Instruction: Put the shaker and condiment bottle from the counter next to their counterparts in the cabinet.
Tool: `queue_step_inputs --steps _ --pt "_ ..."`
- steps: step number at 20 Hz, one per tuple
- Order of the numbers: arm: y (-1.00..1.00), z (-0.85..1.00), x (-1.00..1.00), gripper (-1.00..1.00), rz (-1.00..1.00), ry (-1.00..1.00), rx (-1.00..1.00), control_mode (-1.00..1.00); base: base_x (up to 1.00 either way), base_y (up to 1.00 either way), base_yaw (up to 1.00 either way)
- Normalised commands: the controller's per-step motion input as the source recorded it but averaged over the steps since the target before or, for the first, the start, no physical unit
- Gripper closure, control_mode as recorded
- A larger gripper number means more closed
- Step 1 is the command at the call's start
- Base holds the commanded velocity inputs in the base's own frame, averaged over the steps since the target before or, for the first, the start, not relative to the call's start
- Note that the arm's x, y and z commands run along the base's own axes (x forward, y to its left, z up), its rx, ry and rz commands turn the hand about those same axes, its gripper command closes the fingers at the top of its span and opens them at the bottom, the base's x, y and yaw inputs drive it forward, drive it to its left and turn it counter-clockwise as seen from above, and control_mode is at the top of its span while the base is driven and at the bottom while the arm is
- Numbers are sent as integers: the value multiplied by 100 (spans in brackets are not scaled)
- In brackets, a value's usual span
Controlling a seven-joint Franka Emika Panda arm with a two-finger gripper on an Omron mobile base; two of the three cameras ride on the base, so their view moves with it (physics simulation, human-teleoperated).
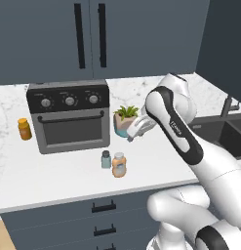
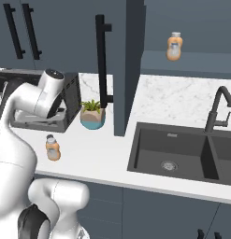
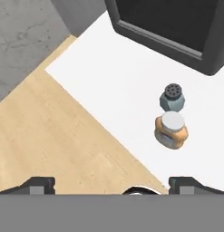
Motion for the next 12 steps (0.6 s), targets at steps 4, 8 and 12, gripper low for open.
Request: queue_step_inputs --steps 4,8,12 --pt "1 -14 30 -100 28 -2 13 -100 0 0 0" --pt "20 -11 20 -100 25 -2 10 -100 0 0 0" --pt "18 -5 0 -100 26 -11 10 -100 0 0 0"
